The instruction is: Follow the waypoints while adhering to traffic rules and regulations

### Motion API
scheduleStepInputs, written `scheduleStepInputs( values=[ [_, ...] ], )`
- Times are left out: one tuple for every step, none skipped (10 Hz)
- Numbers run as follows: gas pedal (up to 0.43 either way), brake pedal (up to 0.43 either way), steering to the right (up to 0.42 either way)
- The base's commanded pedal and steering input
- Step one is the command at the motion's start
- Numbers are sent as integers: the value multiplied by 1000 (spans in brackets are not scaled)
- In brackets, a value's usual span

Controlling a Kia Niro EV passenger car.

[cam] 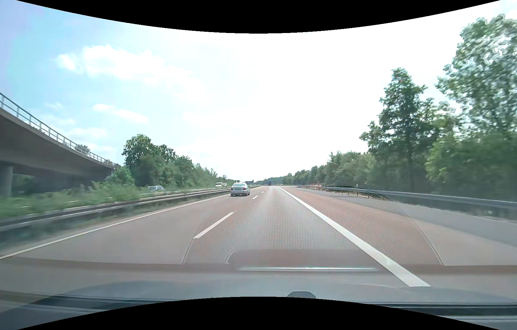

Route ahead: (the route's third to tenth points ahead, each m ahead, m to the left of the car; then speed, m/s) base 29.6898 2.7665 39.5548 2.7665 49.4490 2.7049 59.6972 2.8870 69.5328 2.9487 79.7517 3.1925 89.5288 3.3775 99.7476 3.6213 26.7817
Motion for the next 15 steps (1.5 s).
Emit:
scheduleStepInputs(
  values=[
    [157,0,-7],
    [157,0,-7],
    [157,0,-7],
    [157,0,-7],
    [157,0,-6],
    [157,0,-5],
    [157,0,-4],
    [157,0,-5],
    [157,0,-5],
    [157,0,-5],
    [157,0,-5],
    [157,0,-6],
    [157,0,-6],
    [157,0,-6],
    [157,0,-6]
  ],
)
